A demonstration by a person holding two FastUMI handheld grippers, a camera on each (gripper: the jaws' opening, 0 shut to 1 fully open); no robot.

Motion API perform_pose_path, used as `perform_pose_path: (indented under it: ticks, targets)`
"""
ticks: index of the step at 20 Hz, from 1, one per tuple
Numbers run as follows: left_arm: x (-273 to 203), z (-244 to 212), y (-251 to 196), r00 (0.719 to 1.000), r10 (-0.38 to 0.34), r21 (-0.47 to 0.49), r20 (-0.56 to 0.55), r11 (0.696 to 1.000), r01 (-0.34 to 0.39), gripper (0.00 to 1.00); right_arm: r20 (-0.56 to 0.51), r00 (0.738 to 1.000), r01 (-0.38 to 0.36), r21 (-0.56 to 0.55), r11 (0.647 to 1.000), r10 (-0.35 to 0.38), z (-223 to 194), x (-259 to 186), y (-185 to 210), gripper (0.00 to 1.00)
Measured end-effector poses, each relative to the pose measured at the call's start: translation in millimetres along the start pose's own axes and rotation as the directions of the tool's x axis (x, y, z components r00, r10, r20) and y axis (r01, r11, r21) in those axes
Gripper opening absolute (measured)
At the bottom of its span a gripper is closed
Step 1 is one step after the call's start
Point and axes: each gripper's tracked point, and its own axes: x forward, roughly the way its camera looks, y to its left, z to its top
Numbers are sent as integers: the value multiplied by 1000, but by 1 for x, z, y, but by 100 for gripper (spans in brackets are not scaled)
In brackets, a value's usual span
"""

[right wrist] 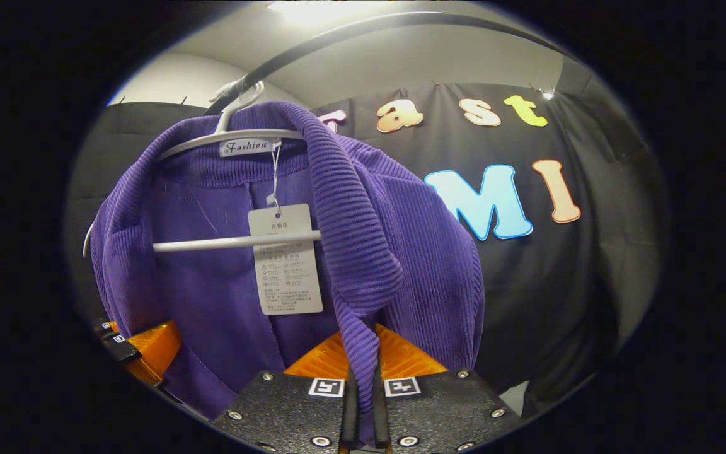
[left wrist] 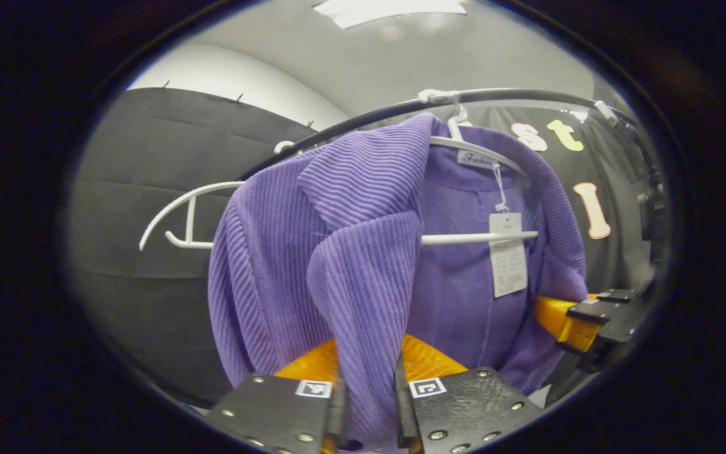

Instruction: Grasp the clothes on the hanger with both hands and then place them into the laundry hamper below.

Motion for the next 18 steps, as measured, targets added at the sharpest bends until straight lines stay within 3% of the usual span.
perform_pose_path:
  ticks: [1,4,5,6,13,18]
  targets:
    - [3,0,-2,1000,-12,-3,-2,1000,12,17,14,1000,-15,-5,1000,16,4,-3,4,7]
    - [-5,6,2,1000,-8,12,4,1000,8,12,100,995,-2,-86,996,11,29,-17,0,5]
    - [-9,9,0,1000,-26,10,10,1000,26,2,134,991,7,-106,994,7,40,-22,-1,6]
    - [-17,15,3,999,-34,5,18,999,34,7,166,986,19,-123,992,2,51,-27,-2,6]
    - [-71,71,36,995,-31,-8,100,999,32,0,315,948,93,-175,980,-34,118,-45,-18,6]
    - [-78,97,61,993,-4,-6,119,1000,5,2,356,932,133,-167,977,-66,147,-49,-32,6]
